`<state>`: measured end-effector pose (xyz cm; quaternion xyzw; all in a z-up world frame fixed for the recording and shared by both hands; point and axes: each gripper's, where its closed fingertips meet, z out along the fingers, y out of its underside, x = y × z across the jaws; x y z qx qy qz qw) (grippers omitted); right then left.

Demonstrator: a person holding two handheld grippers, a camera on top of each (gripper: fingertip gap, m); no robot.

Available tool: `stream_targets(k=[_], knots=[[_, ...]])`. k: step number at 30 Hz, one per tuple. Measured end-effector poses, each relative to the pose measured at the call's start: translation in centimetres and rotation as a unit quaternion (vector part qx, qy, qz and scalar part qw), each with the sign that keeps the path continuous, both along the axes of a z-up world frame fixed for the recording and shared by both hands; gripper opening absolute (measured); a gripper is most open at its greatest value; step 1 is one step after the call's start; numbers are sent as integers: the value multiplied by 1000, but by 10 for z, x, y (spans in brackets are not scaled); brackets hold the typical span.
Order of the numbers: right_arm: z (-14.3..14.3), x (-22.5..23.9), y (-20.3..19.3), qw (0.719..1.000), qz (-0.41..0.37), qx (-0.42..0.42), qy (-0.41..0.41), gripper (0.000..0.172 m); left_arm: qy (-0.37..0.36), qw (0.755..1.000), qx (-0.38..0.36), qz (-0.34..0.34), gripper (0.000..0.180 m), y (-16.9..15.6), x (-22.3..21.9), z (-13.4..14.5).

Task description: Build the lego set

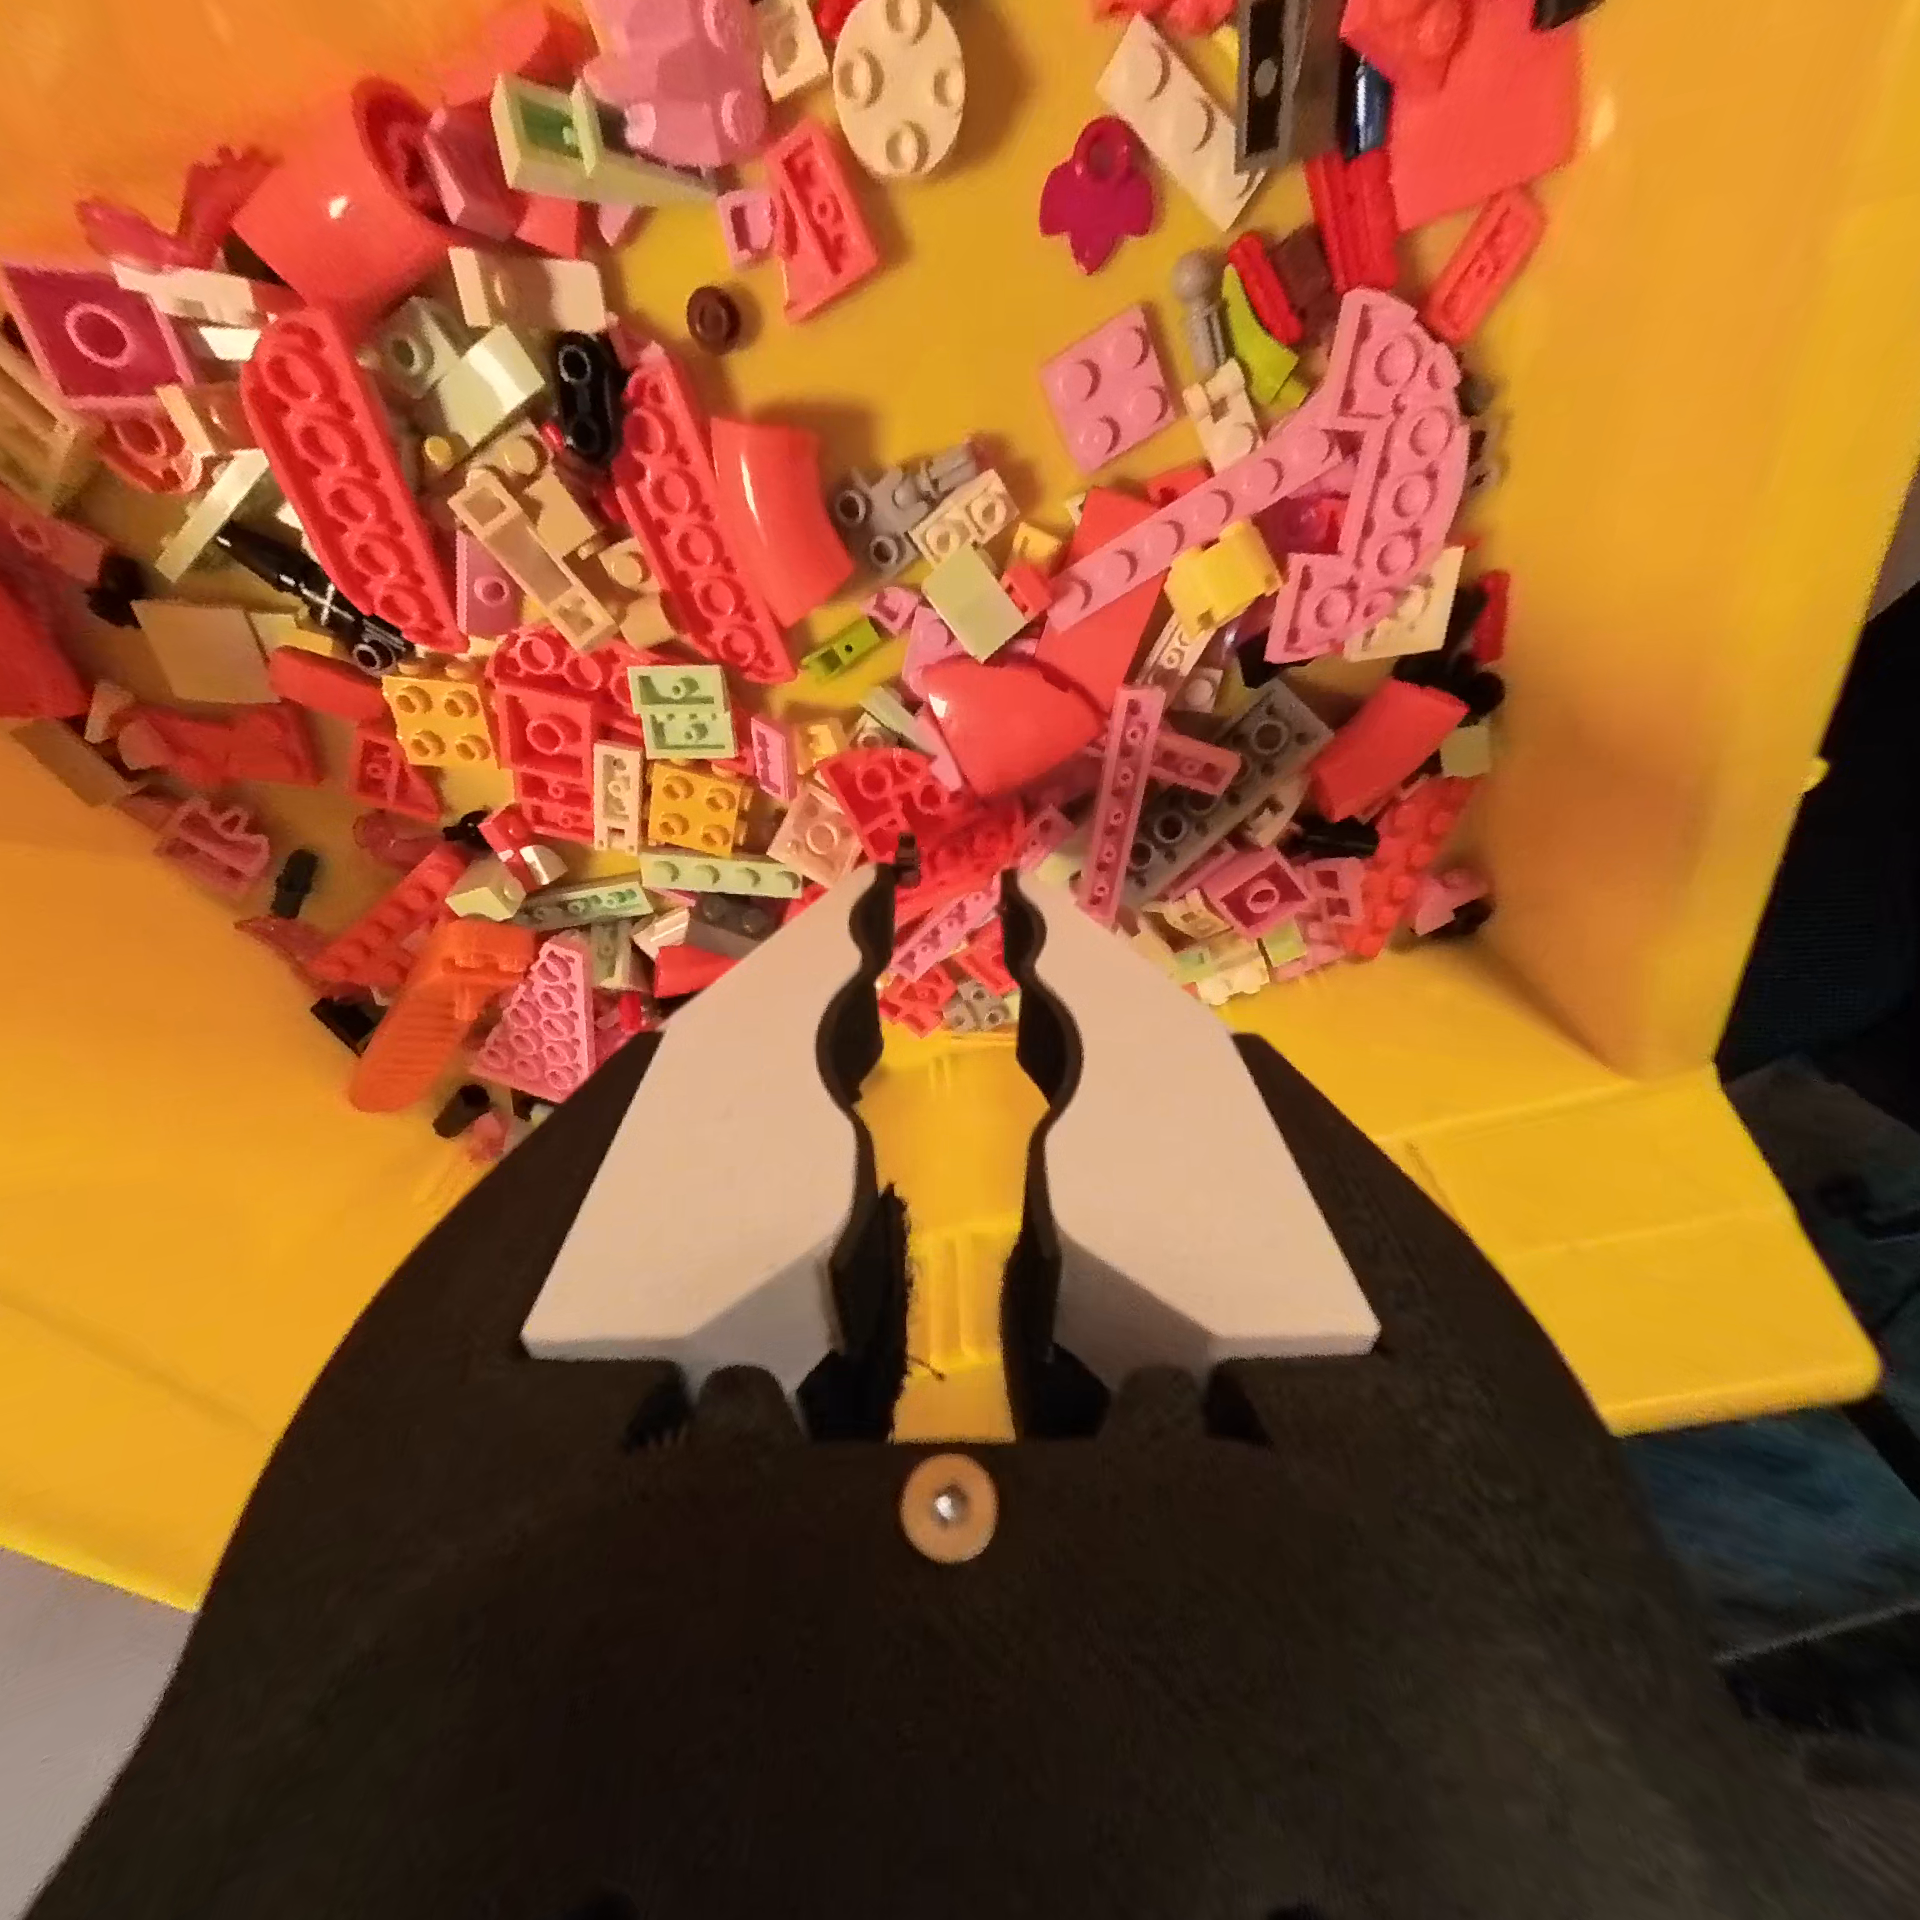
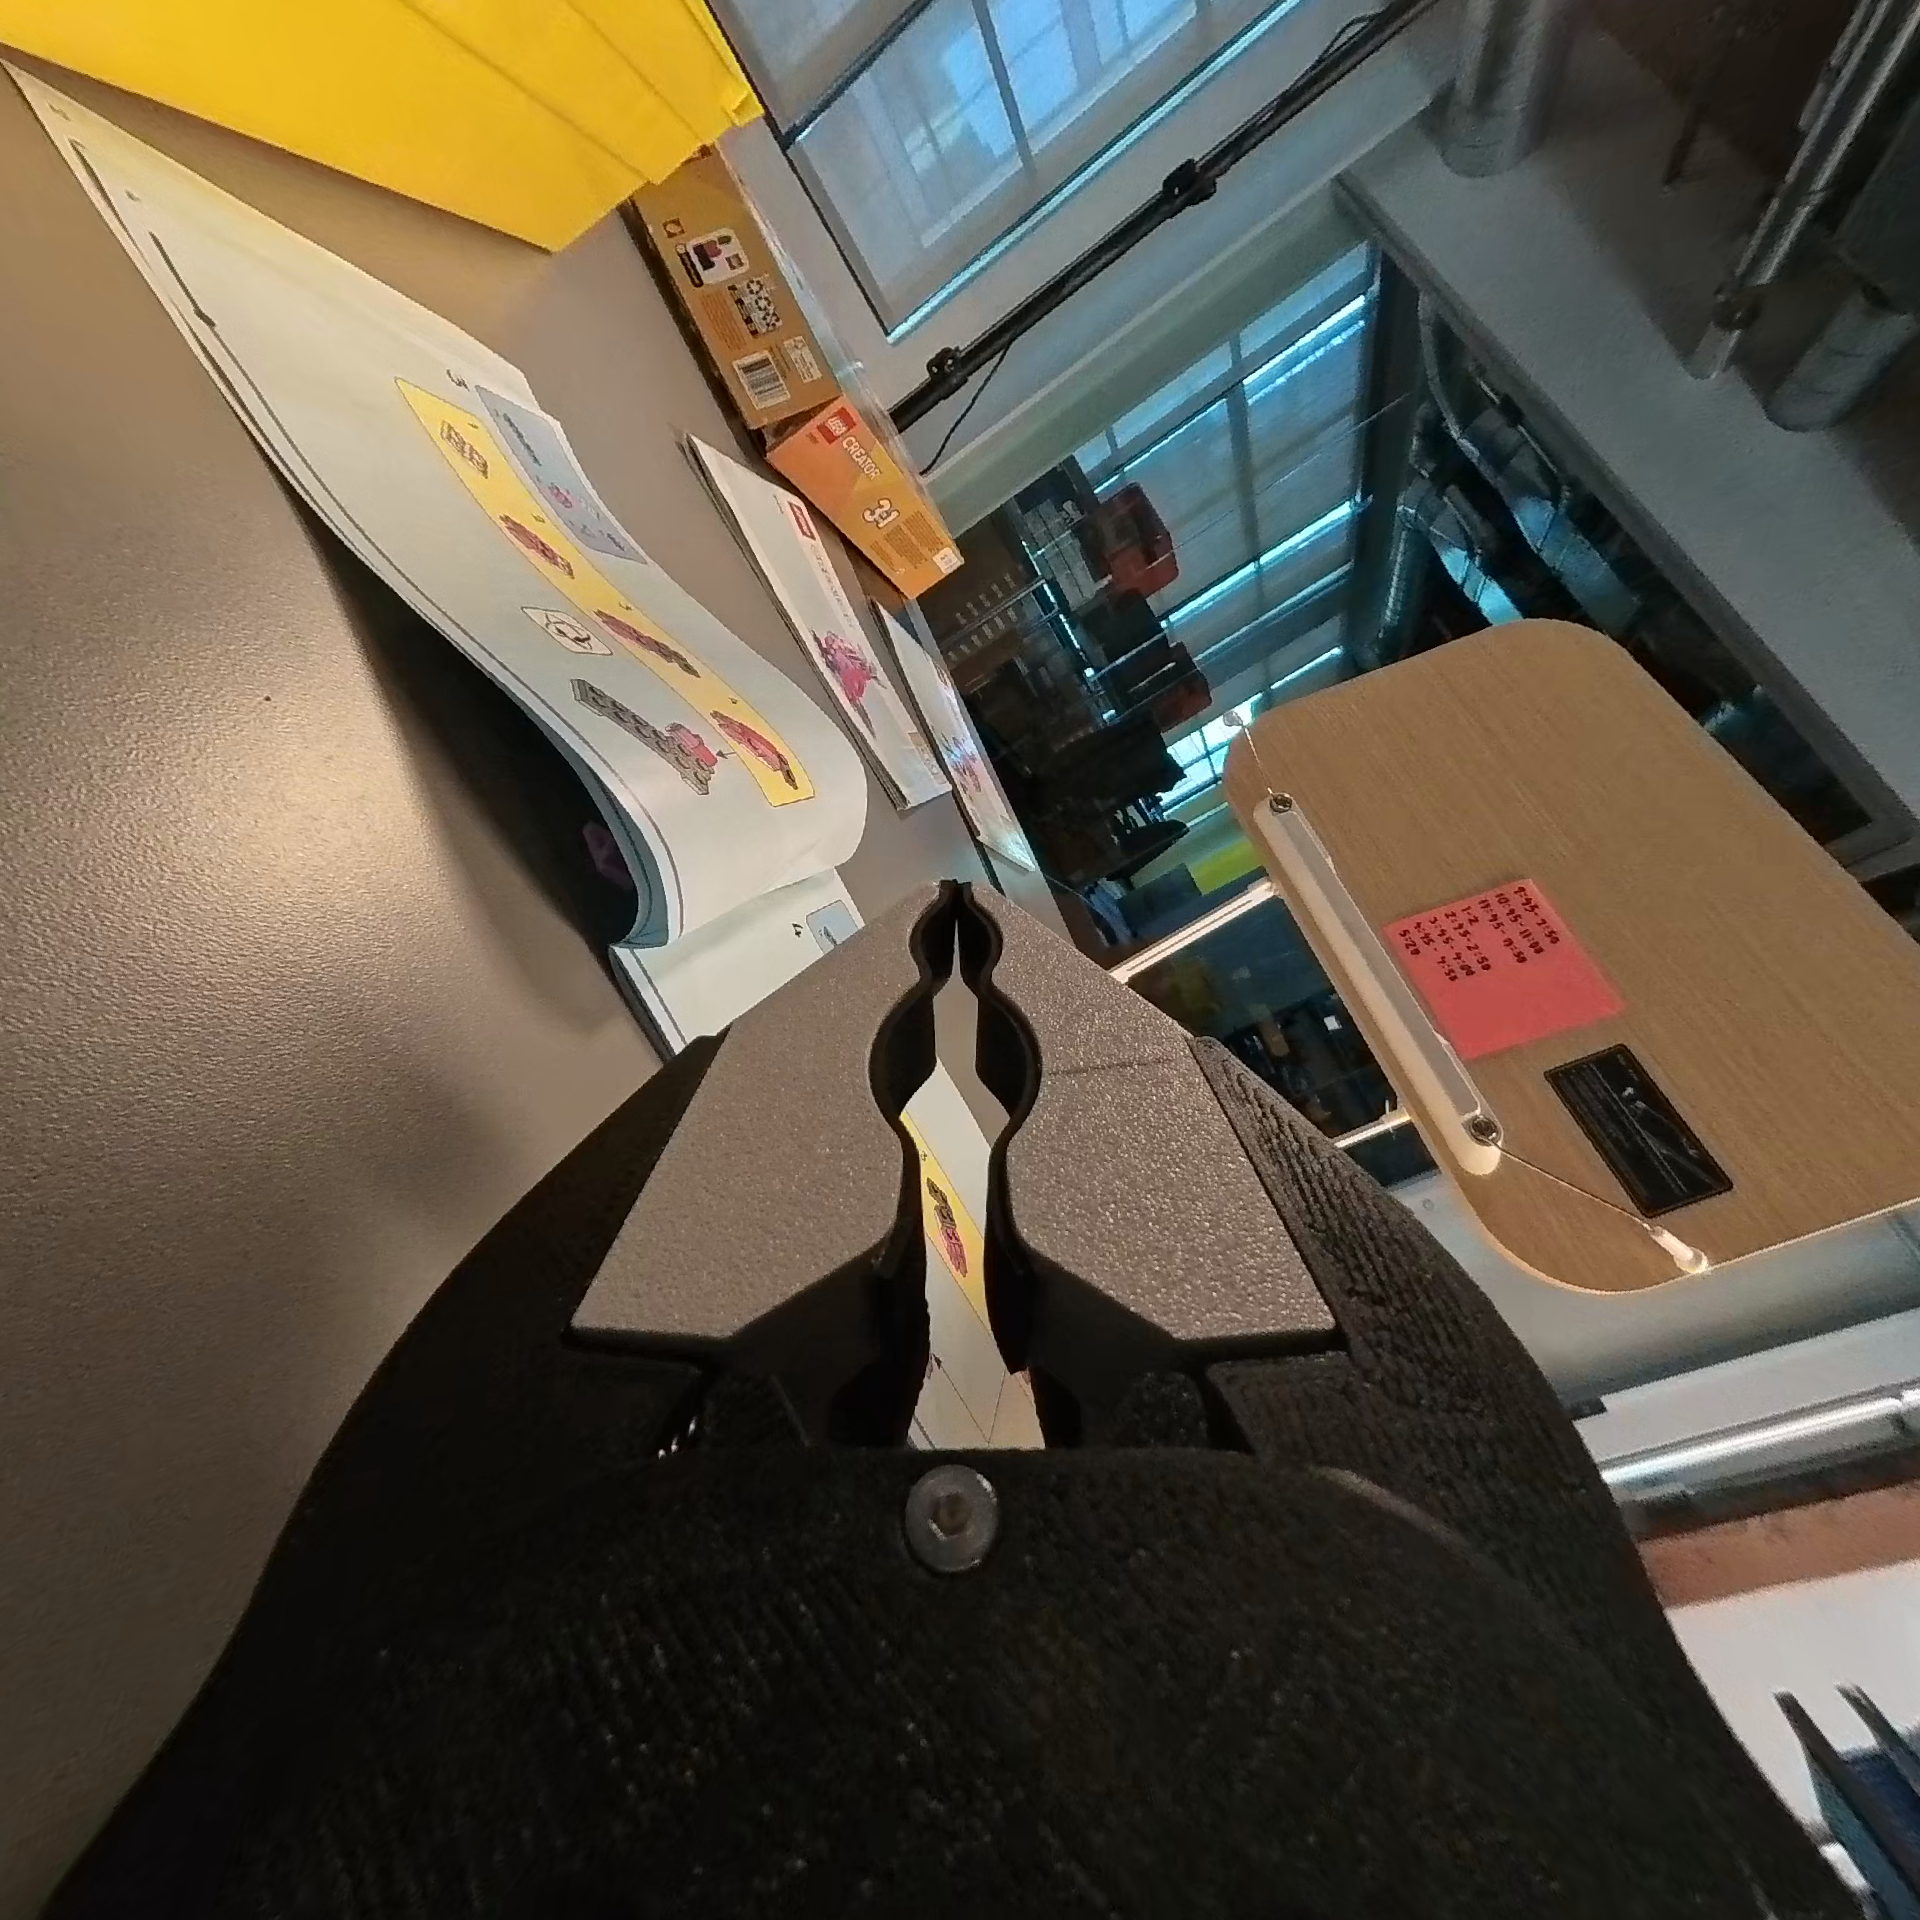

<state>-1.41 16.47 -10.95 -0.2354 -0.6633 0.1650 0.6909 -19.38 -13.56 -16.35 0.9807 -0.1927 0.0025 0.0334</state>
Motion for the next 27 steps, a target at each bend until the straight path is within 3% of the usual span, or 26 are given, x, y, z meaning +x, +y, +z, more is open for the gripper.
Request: stream_targets(k=[4, 15, 16, 20, 27], knots=[[0, 0, 0, 1000, 0, 0, -1, 0, 9, 1000, 19, 4, 21, 3, -3, 2], [-1, 0, 0, 1000, 0, 1, -2, 0, 3, 997, -20, 70, 59, -6, -11, 0], [-1, 0, 0, 1000, 0, 1, -2, 0, 4, 998, -10, 67, 57, -3, -12, 1], [-1, 0, 0, 1000, 0, 1, -2, 0, -19, 998, 40, 45, 18, 14, -3, 7], [-1, 0, 0, 1000, 1, 2, -3, 0, -19, 998, 38, 42, 0, 21, 1, -2]])
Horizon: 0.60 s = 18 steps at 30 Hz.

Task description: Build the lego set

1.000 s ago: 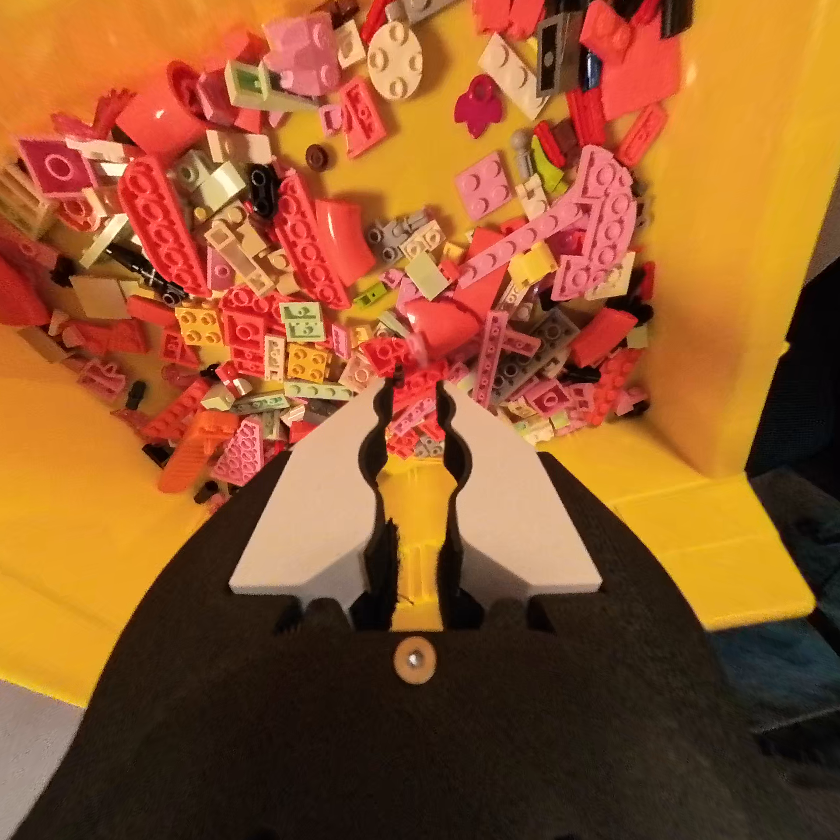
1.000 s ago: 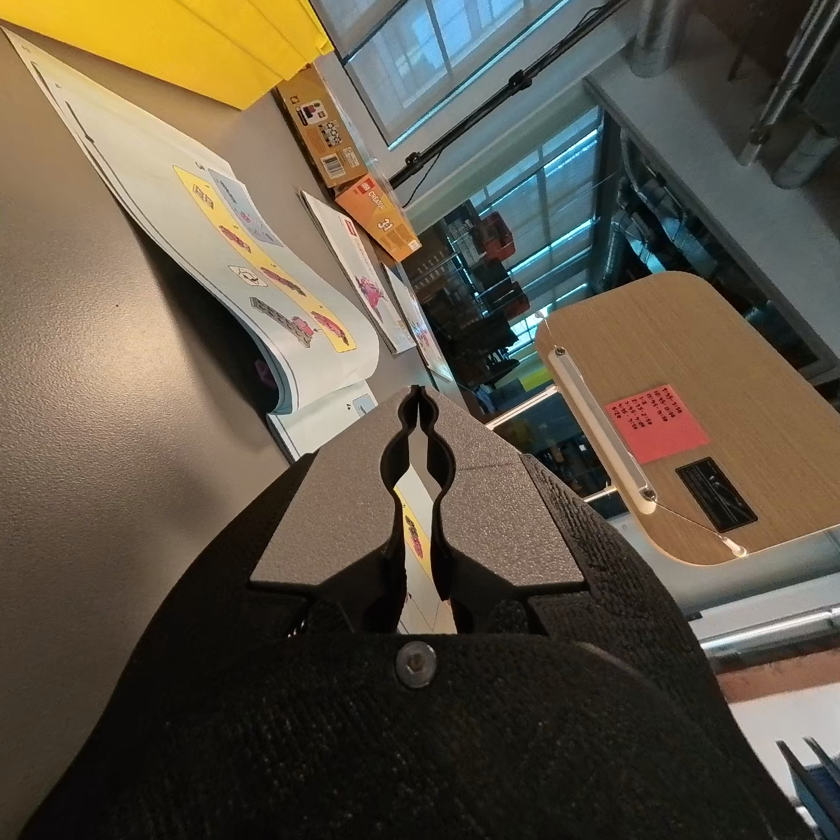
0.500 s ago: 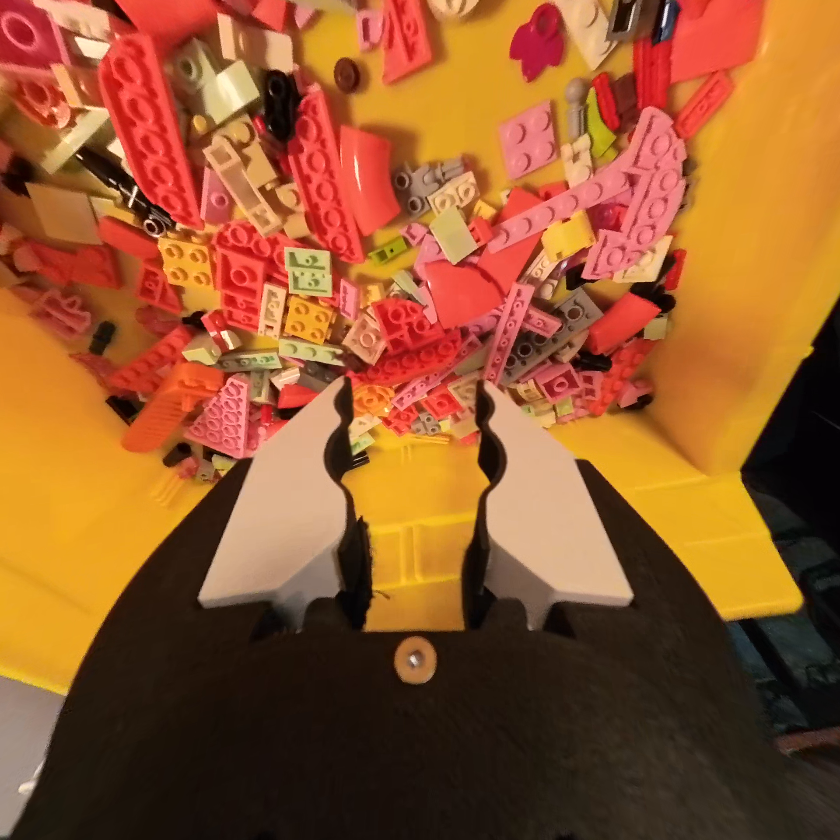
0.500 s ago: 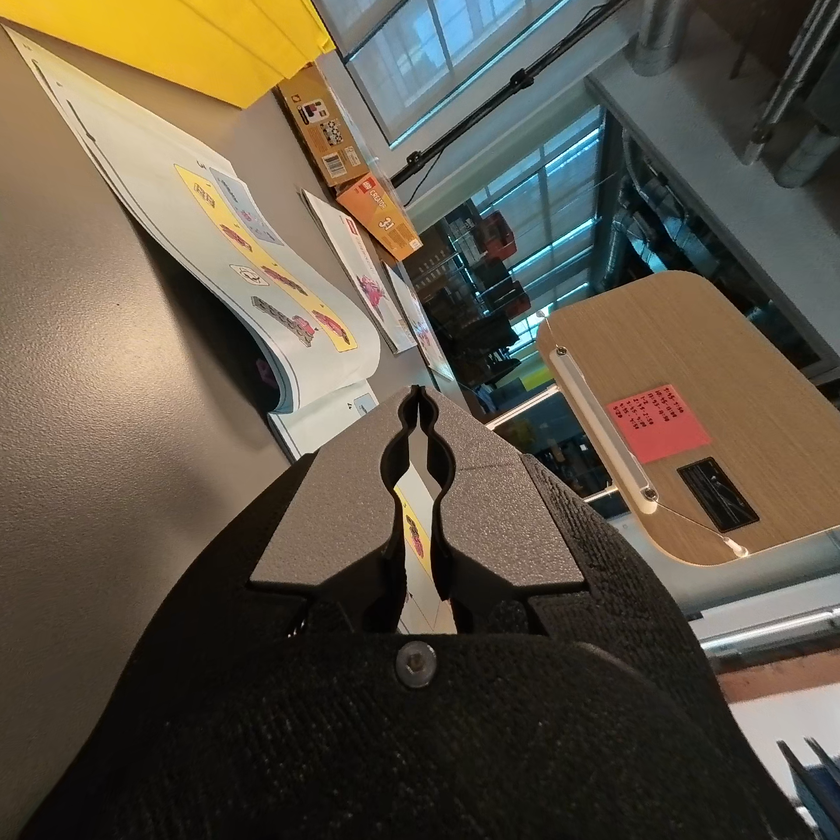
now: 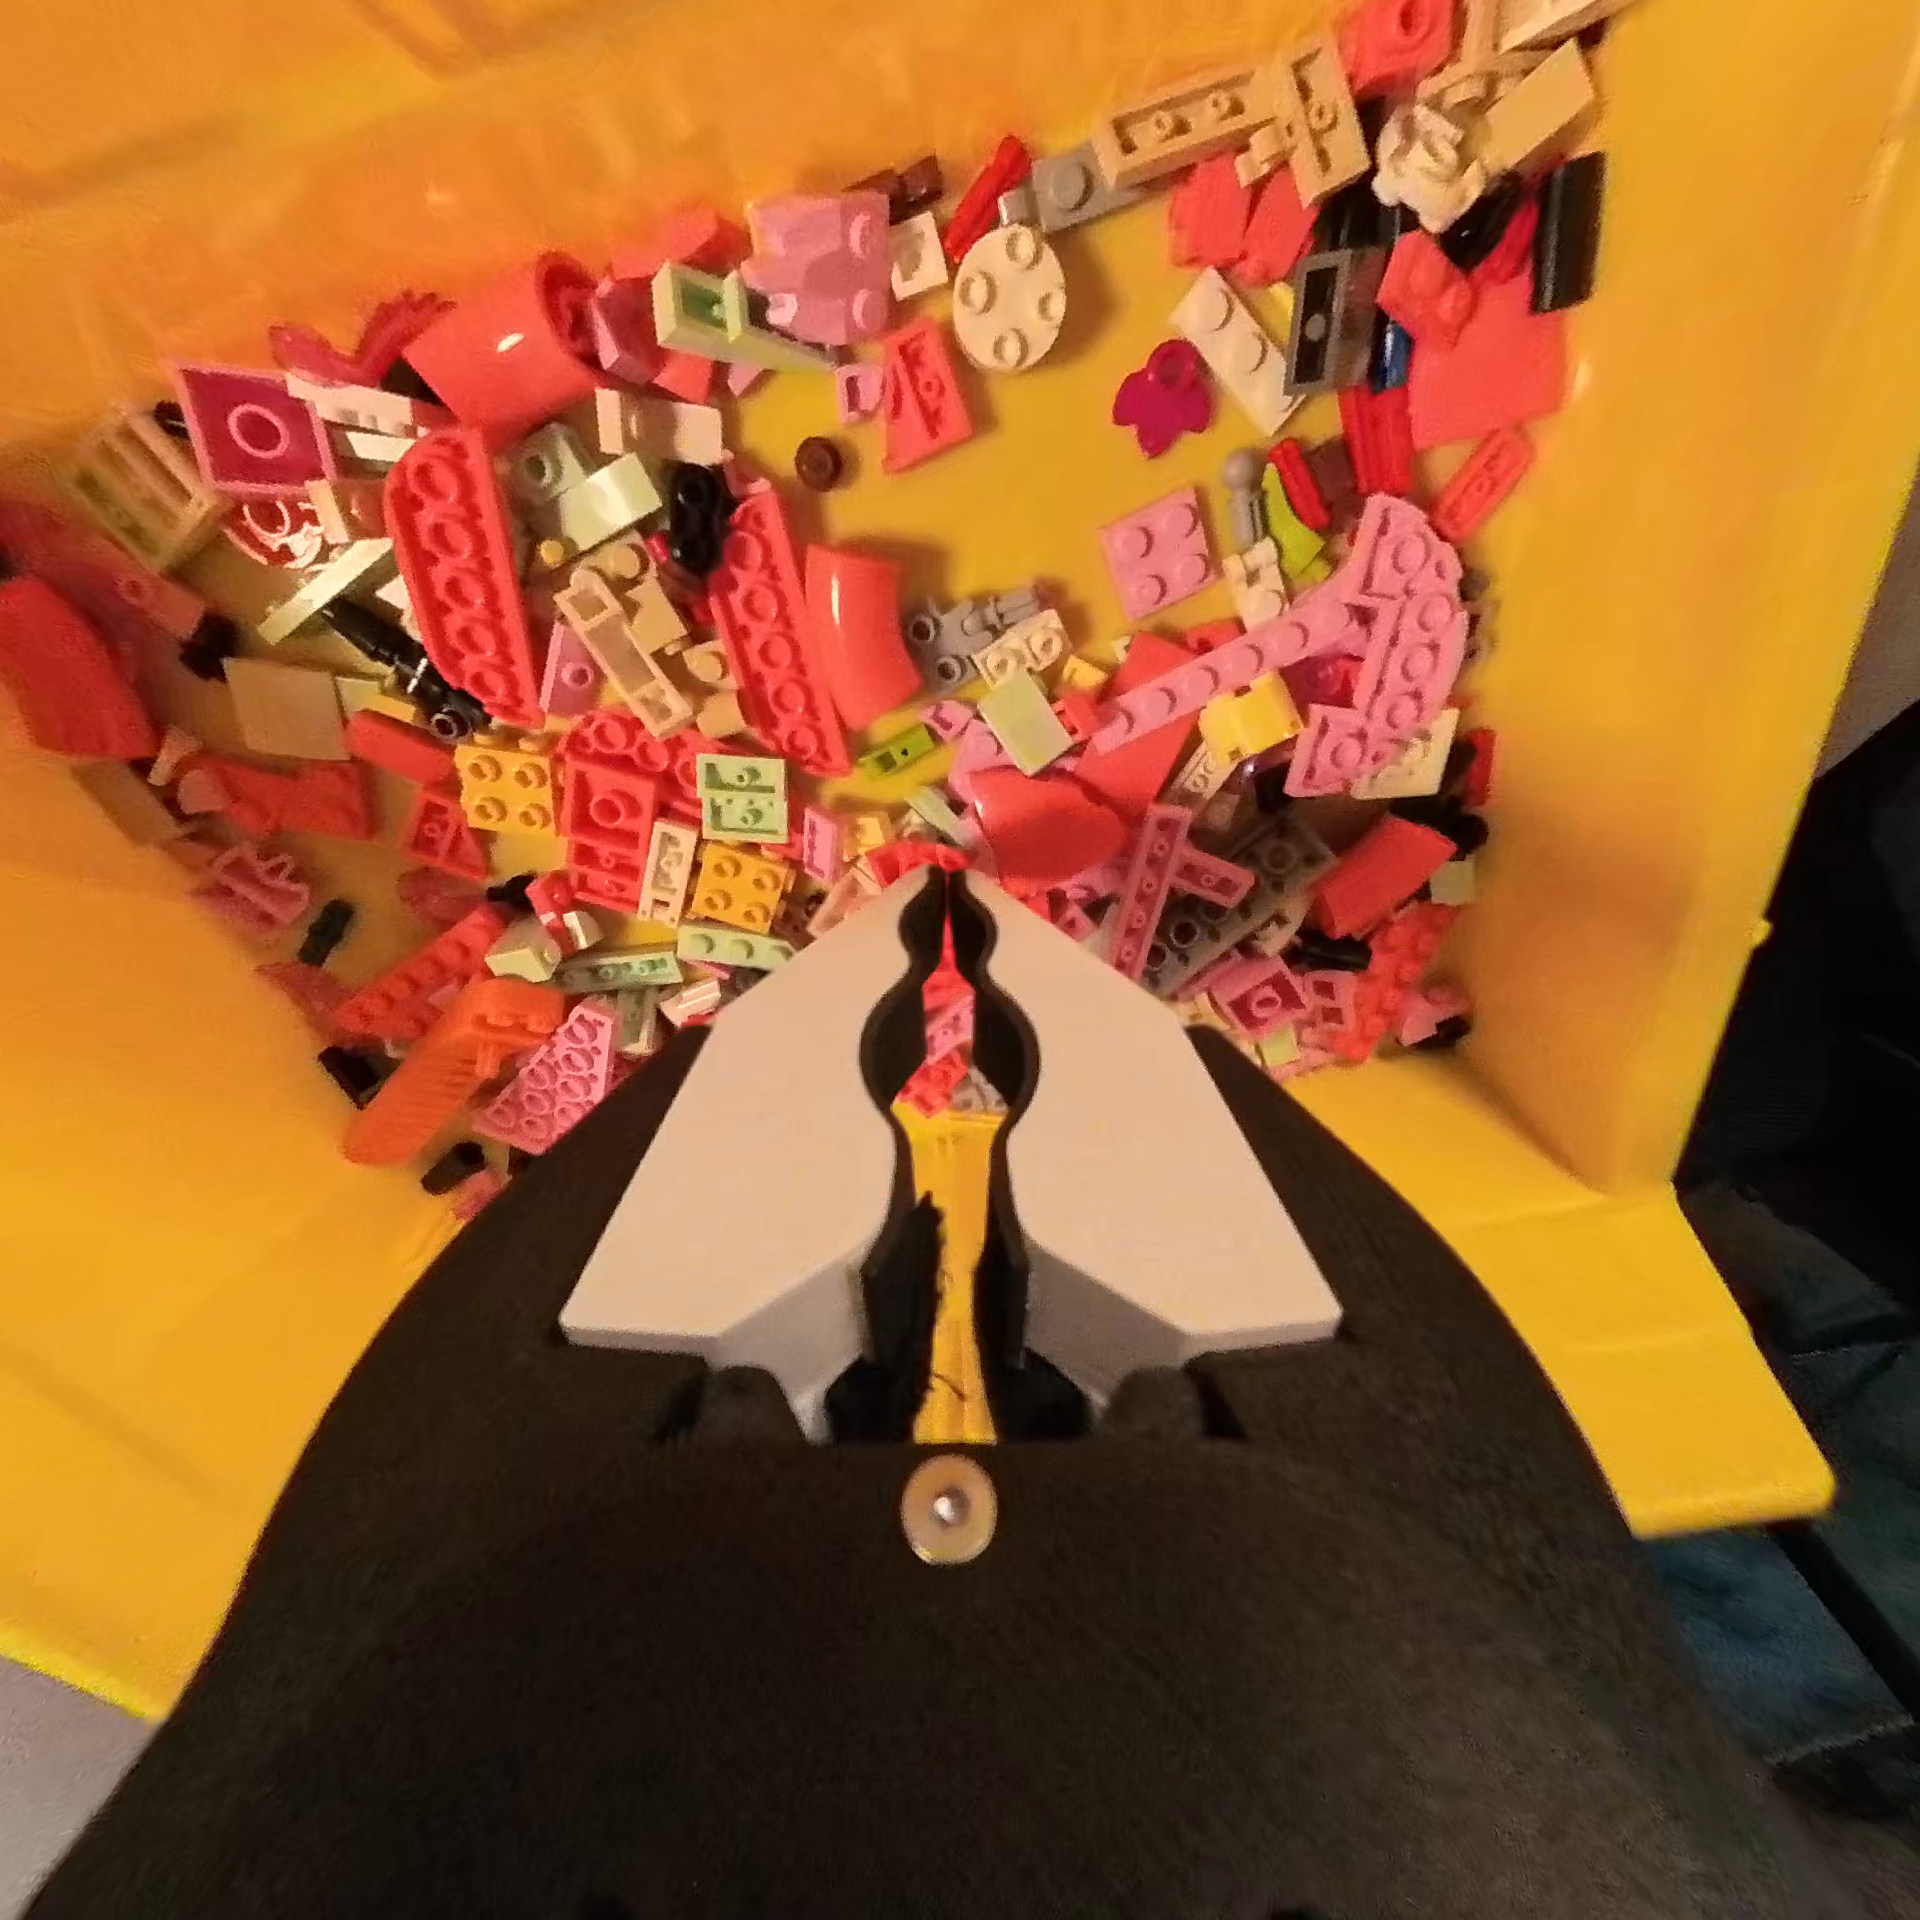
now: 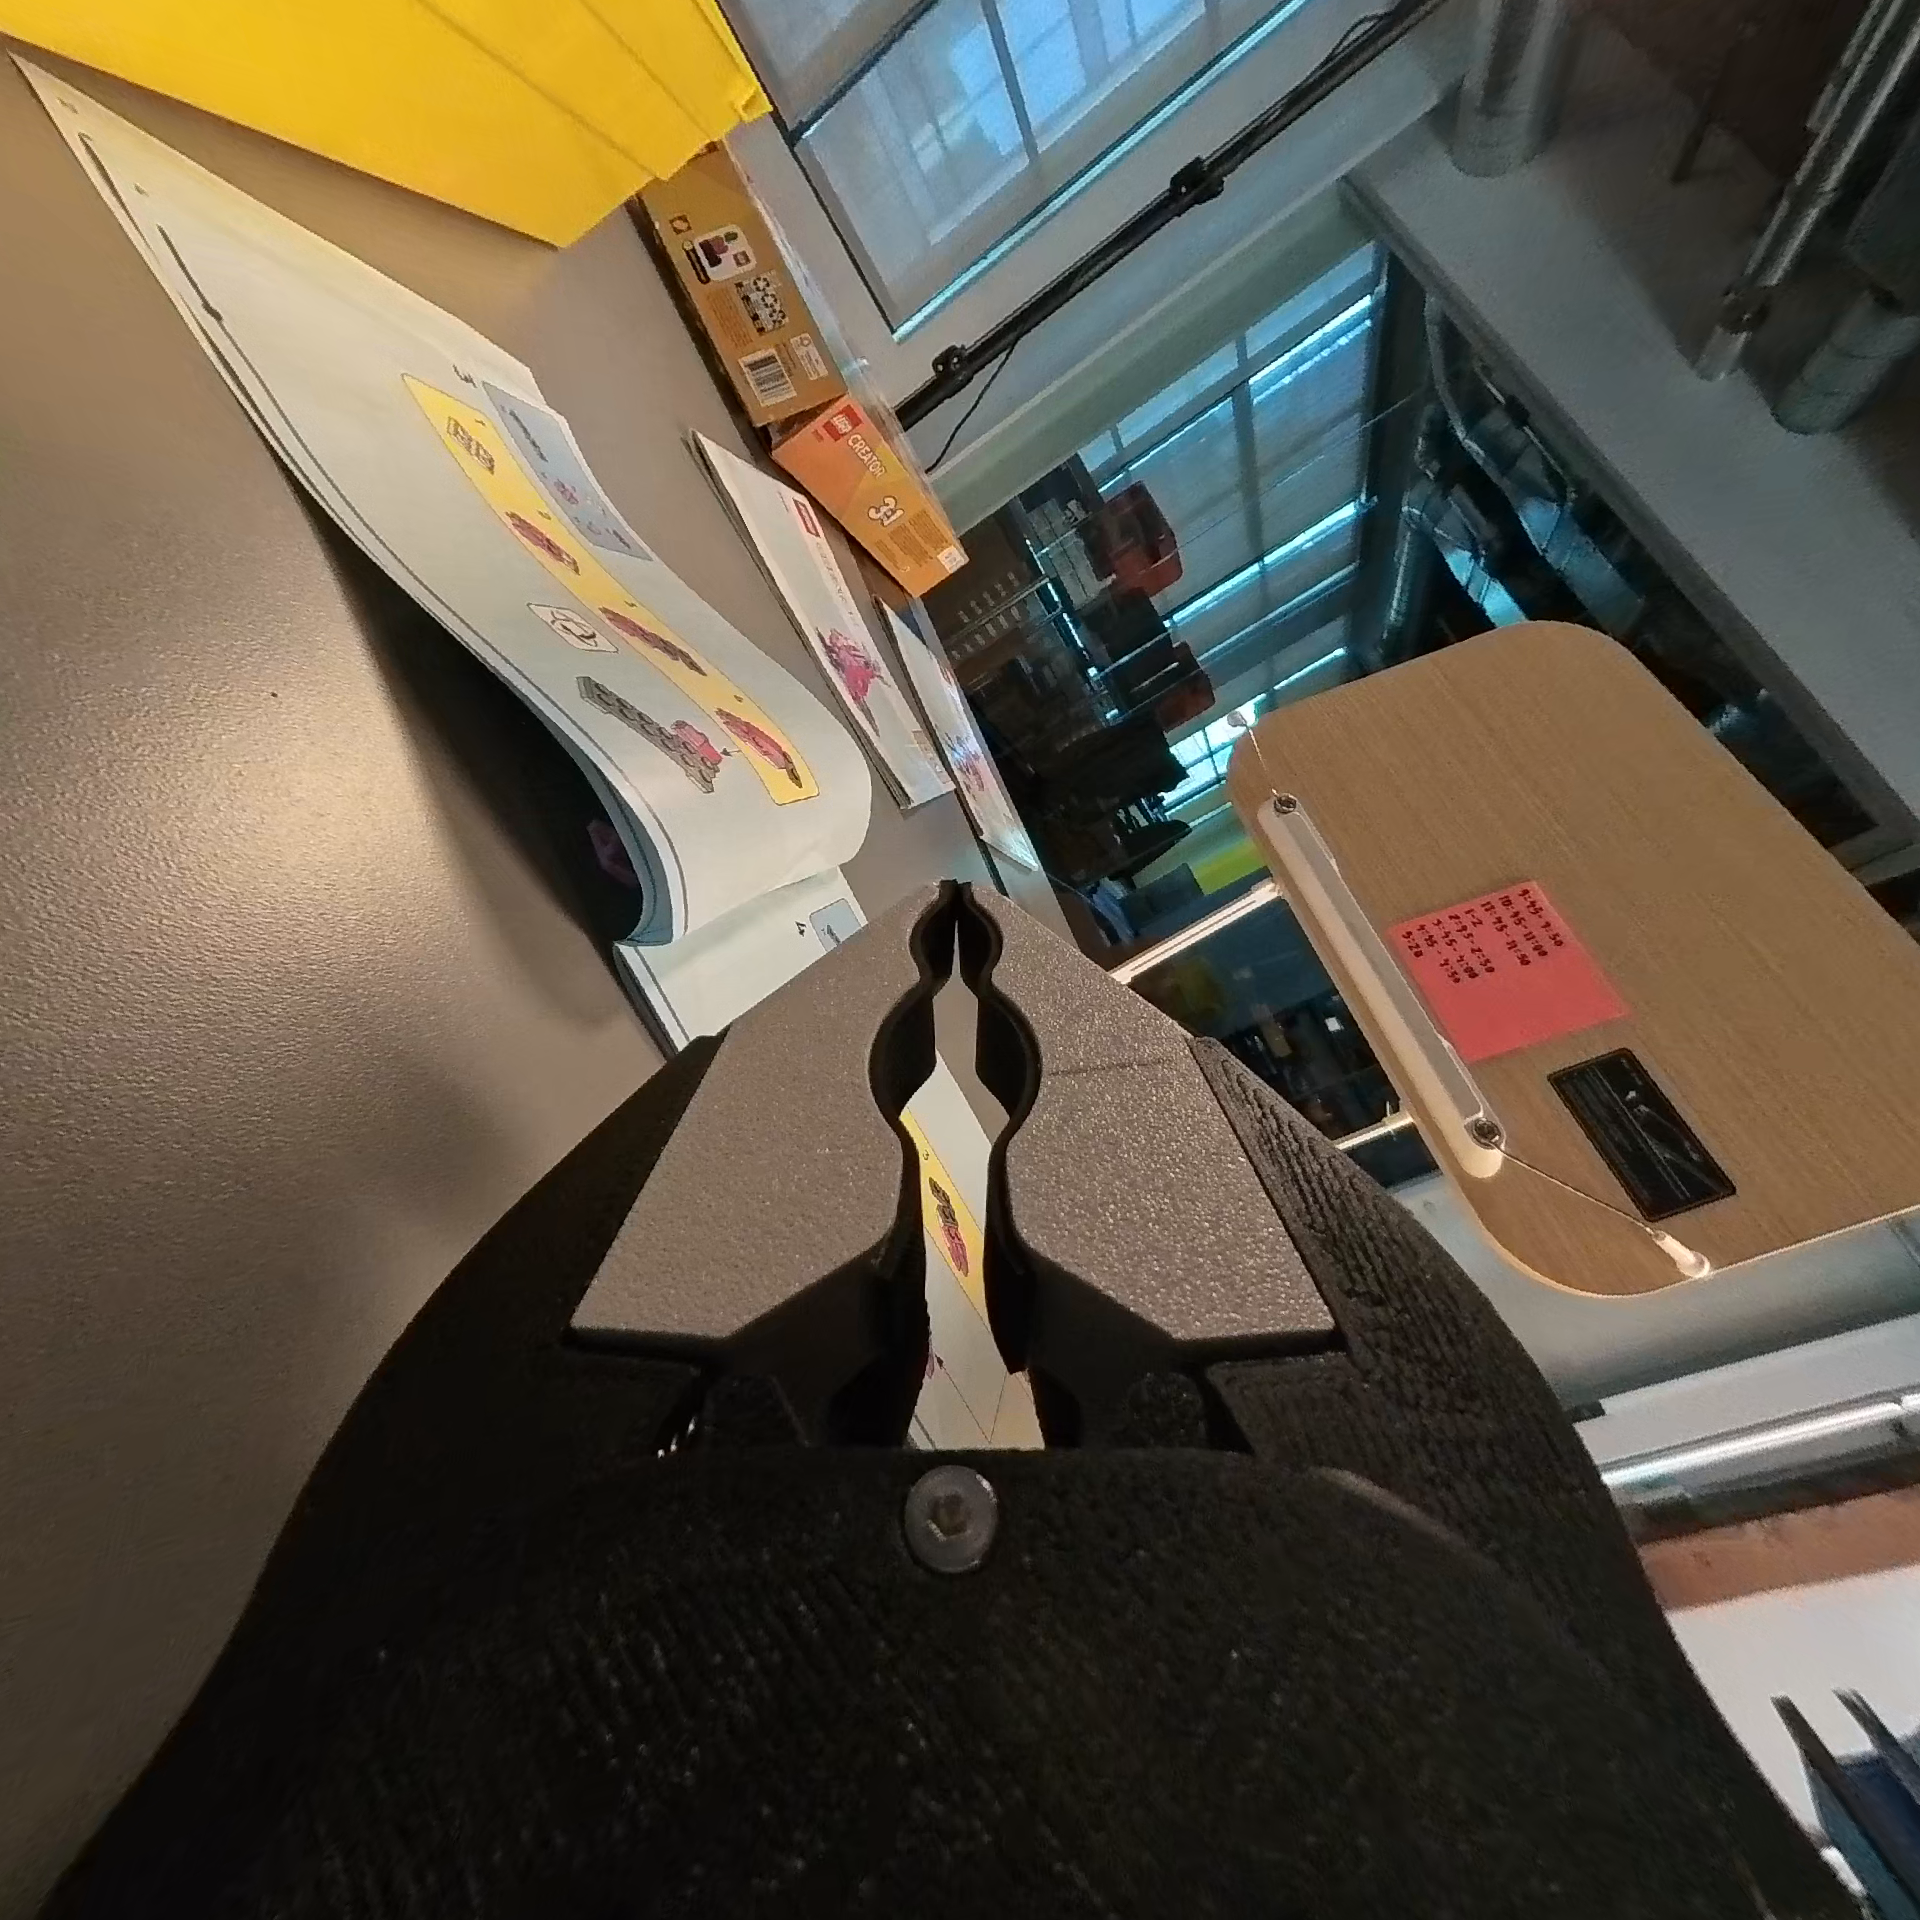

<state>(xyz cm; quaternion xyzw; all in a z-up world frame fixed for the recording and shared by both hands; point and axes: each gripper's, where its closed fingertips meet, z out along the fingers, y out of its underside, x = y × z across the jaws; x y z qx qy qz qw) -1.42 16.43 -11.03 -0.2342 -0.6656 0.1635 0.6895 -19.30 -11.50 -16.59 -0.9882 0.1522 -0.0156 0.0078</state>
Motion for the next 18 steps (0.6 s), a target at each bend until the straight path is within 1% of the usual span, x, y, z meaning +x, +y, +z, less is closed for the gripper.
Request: stream_targets(k=[4, 11, 18], knots=[[0, 0, 0, 1000, 0, 0, 0, 0, -6, 1000, -5, 10, 0, -1, 2, -7], [0, 0, 0, 1000, 1, 0, -1, 0, -31, 999, 12, 35, 5, 4, 5, -6], [-1, 0, 0, 1000, 1, 0, -2, 0, -48, 998, 12, 32, 5, 3, 10, -6]])
